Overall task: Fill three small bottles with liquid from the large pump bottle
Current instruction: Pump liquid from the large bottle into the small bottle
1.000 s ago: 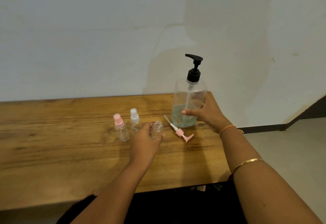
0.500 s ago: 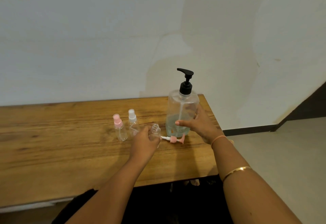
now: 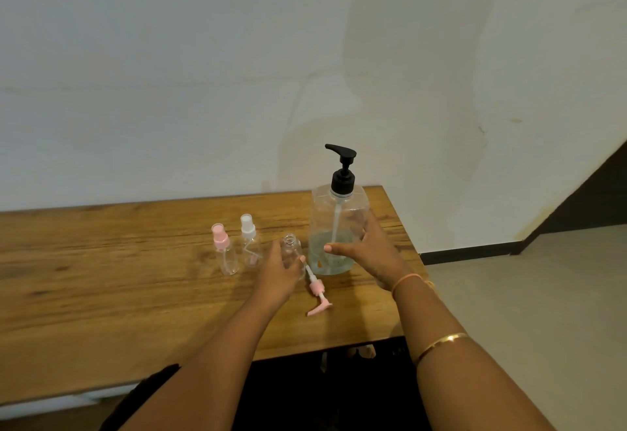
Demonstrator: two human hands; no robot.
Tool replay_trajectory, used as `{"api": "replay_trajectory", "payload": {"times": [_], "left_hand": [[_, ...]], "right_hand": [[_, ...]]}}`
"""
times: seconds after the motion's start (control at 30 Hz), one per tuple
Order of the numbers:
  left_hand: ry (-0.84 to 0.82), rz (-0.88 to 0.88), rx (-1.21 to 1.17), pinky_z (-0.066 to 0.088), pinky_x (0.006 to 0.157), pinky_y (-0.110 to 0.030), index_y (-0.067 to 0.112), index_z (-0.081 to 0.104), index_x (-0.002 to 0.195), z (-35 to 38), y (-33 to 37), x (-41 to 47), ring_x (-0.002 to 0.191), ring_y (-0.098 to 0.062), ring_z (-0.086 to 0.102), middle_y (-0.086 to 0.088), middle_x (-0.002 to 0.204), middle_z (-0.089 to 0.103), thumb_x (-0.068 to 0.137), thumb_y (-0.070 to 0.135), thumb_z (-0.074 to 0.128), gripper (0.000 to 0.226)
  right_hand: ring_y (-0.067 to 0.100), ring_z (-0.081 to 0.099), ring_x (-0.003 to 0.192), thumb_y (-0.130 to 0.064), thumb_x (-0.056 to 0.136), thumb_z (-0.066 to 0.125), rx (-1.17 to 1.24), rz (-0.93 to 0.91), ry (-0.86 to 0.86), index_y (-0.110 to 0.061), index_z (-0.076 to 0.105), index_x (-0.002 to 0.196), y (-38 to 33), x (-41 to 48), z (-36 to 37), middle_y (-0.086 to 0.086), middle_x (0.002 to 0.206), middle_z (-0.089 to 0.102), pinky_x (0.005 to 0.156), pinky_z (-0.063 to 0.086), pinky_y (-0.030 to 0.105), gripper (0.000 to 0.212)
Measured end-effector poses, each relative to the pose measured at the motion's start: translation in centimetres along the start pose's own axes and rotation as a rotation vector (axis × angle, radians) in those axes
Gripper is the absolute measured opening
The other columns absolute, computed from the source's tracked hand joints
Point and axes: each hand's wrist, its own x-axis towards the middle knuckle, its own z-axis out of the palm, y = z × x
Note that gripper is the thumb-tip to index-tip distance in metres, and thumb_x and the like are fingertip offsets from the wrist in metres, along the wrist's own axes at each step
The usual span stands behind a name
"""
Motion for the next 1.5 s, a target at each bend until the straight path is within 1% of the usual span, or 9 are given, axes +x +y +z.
{"api": "replay_trajectory", "payload": {"times": [0.2, 0.3, 0.47, 0.6, 0.73, 0.9, 1.13, 1.37, 1.5], "left_hand": [[0.011, 0.038, 0.003, 0.05, 0.09, -0.041, 0.021, 0.049, 0.115, -0.4, 0.2, -0.4, 0.109, -0.016, 0.058, 0.004, 0.113, 0.061, 0.09, 0.019, 0.059, 0.027], [0.02, 0.136, 0.049, 0.048, 0.086, -0.03, 0.022, 0.048, 0.123, -0.9, 0.5, -1.3, 0.106, -0.011, 0.057, 0.008, 0.109, 0.061, 0.089, 0.019, 0.061, 0.037], [0.104, 0.293, 0.117, 0.045, 0.087, -0.029, 0.031, 0.048, 0.127, -2.4, 1.4, -2.2, 0.106, -0.005, 0.051, 0.011, 0.119, 0.055, 0.086, 0.026, 0.066, 0.045], [0.148, 0.342, 0.095, 0.043, 0.078, -0.019, 0.044, 0.046, 0.118, -2.9, 3.2, -2.3, 0.108, -0.006, 0.051, 0.003, 0.121, 0.055, 0.085, 0.028, 0.065, 0.041], [0.184, 0.369, 0.093, 0.041, 0.072, -0.017, 0.04, 0.049, 0.121, -2.7, 4.7, -2.2, 0.108, -0.008, 0.052, 0.001, 0.12, 0.056, 0.085, 0.03, 0.065, 0.04], [0.196, 0.369, 0.074, 0.04, 0.072, -0.016, 0.031, 0.048, 0.126, -2.0, 6.3, -1.9, 0.107, -0.009, 0.051, 0.004, 0.121, 0.051, 0.086, 0.029, 0.064, 0.043], [0.134, 0.363, 0.013, 0.049, 0.08, -0.038, 0.022, 0.034, 0.114, -0.1, 8.1, -1.4, 0.097, -0.02, 0.055, -0.007, 0.115, 0.052, 0.091, 0.022, 0.054, 0.031], [0.132, 0.331, -0.018, 0.047, 0.081, -0.031, 0.022, 0.035, 0.111, -0.1, 9.2, -0.8, 0.102, -0.019, 0.055, -0.003, 0.111, 0.055, 0.083, 0.027, 0.068, 0.043], [0.111, 0.327, 0.042, 0.045, 0.085, -0.031, 0.023, 0.032, 0.112, -0.4, 9.3, -0.5, 0.107, -0.021, 0.052, -0.005, 0.118, 0.052, 0.085, 0.027, 0.066, 0.044]], "right_hand": [[0.02, 0.044, 0.121, -0.018, 0.066, 0.083, -0.007, 0.009, -0.029, -0.026, 0.035, 0.132, -0.7, -0.4, 0.0, -0.006, 0.128, 0.048, 0.095, 0.043, 0.038, 0.083], [0.016, 0.043, 0.118, -0.012, 0.068, 0.082, -0.018, -0.007, -0.061, -0.026, 0.022, 0.141, -1.4, -1.1, -0.3, -0.009, 0.123, 0.045, 0.092, 0.041, 0.032, 0.095], [0.021, 0.023, 0.139, -0.03, 0.066, 0.083, -0.045, -0.056, -0.073, -0.036, -0.01, 0.147, -3.7, -2.1, -1.1, -0.002, 0.155, 0.017, 0.11, 0.027, 0.043, 0.123], [0.01, 0.021, 0.138, -0.044, 0.071, 0.073, -0.013, -0.289, 0.155, -0.033, 0.013, 0.147, -7.3, -3.1, -0.9, -0.007, 0.153, 0.02, 0.108, 0.025, 0.03, 0.098], [0.01, 0.046, 0.118, -0.026, 0.087, 0.065, -0.126, -0.508, 0.369, -0.018, 0.051, 0.129, -10.0, -2.4, -0.1, -0.01, 0.121, 0.046, 0.1, 0.042, 0.029, 0.046], [0.004, 0.055, 0.089, -0.013, 0.088, 0.064, -0.17, -0.572, 0.437, -0.008, 0.067, 0.104, -11.1, -1.4, 0.4, -0.007, 0.099, 0.055, 0.081, 0.054, 0.026, 0.017], [0.002, 0.057, 0.084, -0.007, 0.086, 0.064, -0.174, -0.557, 0.464, -0.009, 0.069, 0.096, -10.9, -1.1, -0.1, -0.008, 0.093, 0.06, 0.078, 0.053, 0.023, 0.012], [0.003, 0.058, 0.089, -0.003, 0.086, 0.062, -0.166, -0.512, 0.394, -0.012, 0.069, 0.094, -11.2, -1.0, -0.6, -0.01, 0.091, 0.063, 0.079, 0.042, 0.003, 0.014], [0.004, 0.058, 0.091, 0.0, 0.087, 0.058, -0.175, -0.494, 0.347, -0.015, 0.068, 0.091, -11.4, -1.0, -1.0, -0.013, 0.09, 0.062, 0.08, 0.043, 0.004, 0.018]]}}
